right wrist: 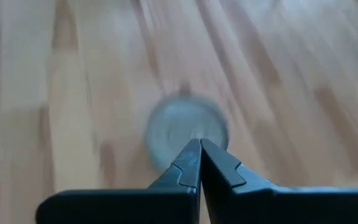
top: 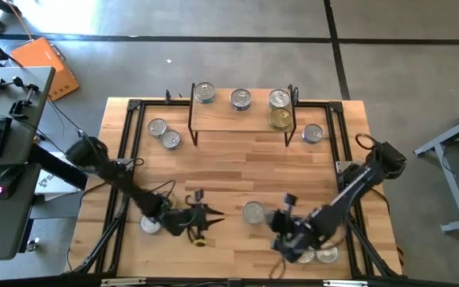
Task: Stack canned seafood by type on shelf
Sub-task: Put the yellow blue tuna can aligned with the other yellow blue tuna can on the shelf
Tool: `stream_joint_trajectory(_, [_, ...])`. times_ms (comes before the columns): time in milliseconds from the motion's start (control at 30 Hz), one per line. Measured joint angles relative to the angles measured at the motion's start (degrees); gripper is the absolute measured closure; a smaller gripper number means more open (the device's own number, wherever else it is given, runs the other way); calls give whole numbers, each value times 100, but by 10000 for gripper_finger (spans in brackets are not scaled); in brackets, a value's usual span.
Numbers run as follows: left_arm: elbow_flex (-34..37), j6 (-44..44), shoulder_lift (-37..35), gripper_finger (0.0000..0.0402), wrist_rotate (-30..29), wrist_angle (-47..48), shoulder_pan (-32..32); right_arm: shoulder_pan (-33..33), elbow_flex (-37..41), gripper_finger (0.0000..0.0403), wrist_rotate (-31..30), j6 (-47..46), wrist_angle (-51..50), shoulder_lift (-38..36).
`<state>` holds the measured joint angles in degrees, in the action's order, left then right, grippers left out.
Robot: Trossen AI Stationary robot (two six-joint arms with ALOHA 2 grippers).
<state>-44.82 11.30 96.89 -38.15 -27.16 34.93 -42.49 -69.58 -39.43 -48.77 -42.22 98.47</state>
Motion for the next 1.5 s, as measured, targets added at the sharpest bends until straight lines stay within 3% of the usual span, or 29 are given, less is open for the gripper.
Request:
stream_joint_trajectory(200, [-467,-293,574,313,1607,-150,-827,-744,700,403,290,-1673,81,12])
stream_joint_trajectory(267, [-669,-436,757,293,2350,-148,-1102,-897,925,403,17,-1967,435,12])
stream_joint_trajectory(367, [-985,-1407,1099,257,3230,-160,-1398,-1005,1217,403,-852,-2247,1003,12])
stream_joint_trajectory(467, [-1244,-2555,1540,226,3696,-136,-1523,-1017,1473,403,-1552,-2161,1675,12])
stream_joint_trajectory(567, [-1555,-2993,1965,210,3947,-77,-1591,-952,1611,403,-1756,-1953,2116,13])
stream_joint_trajectory(800, [-2139,-3308,2492,240,3588,733,-1736,-847,1729,402,-1610,-1458,2874,16])
stream_joint_trajectory(1167, [-2178,-3007,2445,391,3468,1262,-1697,-849,1722,402,-1589,-669,3434,16])
stream_joint_trajectory(1367, [-2152,-2777,2259,398,3394,1424,-1384,-849,1722,402,-1591,-623,3423,16])
stream_joint_trajectory(1500, [-2131,-2757,2021,400,2950,1663,-1137,-849,1773,402,-1655,-620,3421,16])
